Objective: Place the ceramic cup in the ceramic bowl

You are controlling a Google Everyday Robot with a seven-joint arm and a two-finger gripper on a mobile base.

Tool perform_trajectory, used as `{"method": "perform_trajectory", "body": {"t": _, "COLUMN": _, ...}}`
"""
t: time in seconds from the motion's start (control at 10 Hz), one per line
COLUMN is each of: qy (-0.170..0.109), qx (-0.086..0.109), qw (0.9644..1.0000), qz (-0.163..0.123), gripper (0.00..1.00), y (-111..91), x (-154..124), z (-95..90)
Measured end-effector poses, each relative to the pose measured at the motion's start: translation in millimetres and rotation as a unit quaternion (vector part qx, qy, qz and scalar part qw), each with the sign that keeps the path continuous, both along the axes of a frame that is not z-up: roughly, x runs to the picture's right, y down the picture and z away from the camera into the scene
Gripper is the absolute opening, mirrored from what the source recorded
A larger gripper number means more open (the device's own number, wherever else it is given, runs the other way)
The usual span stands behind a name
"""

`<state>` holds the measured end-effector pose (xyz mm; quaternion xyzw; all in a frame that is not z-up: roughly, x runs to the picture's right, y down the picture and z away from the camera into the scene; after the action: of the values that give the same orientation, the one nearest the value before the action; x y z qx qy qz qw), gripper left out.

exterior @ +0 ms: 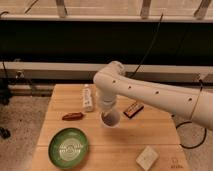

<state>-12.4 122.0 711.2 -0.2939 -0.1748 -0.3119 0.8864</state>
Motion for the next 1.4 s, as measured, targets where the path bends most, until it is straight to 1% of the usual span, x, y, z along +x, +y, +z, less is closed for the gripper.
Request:
{"method": "perform_trajectory", "body": {"t": 0.2, "qy": -0.008, "qx": 0.001, "qw": 1.0, "qz": -0.005, "gripper": 0.0, "y": 0, "x": -18, "z": -4.5}}
{"method": "perform_trajectory", "body": {"t": 0.4, "qy": -0.01, "qx": 0.001, "qw": 0.9999, "qz": -0.01, "gripper": 0.0, "y": 1, "x": -17, "z": -7.4}}
{"method": "perform_trajectory", "body": {"t": 0.7, "qy": -0.017, "qx": 0.003, "qw": 0.9997, "qz": -0.02, "gripper": 0.0, "y": 2, "x": -28, "z": -13.2}}
{"method": "perform_trajectory", "body": {"t": 0.9, "qy": -0.026, "qx": 0.005, "qw": 0.9993, "qz": -0.027, "gripper": 0.0, "y": 3, "x": -50, "z": -18.5}}
{"method": "perform_trajectory", "body": {"t": 1.2, "qy": -0.029, "qx": 0.005, "qw": 0.9988, "qz": -0.039, "gripper": 0.0, "y": 6, "x": -50, "z": -24.4}}
{"method": "perform_trajectory", "body": {"t": 1.4, "qy": -0.035, "qx": 0.007, "qw": 0.9984, "qz": -0.044, "gripper": 0.0, "y": 10, "x": -59, "z": -27.0}}
